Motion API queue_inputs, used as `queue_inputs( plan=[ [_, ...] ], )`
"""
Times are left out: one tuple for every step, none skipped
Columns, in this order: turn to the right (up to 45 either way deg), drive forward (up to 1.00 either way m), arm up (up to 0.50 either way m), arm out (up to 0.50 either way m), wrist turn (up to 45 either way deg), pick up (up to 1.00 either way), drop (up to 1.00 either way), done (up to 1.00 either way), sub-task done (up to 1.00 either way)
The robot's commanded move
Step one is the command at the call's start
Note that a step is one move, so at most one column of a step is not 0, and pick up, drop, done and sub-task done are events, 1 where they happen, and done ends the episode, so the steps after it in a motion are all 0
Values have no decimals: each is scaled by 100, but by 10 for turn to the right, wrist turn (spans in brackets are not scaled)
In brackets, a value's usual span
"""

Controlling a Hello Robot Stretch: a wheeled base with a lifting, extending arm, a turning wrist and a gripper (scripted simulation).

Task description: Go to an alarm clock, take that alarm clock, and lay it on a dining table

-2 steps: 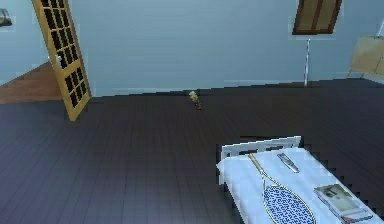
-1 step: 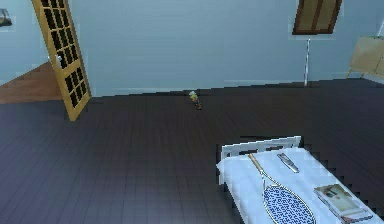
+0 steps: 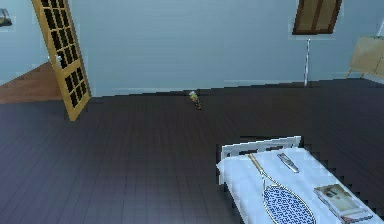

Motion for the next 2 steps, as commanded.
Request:
queue_inputs(
  plan=[
    [0, 0, 6, 0, 0, 0, 0, 0, 0],
    [0, 0, 0, 0, -450, 0, 0, 0, 0]
  ],
)
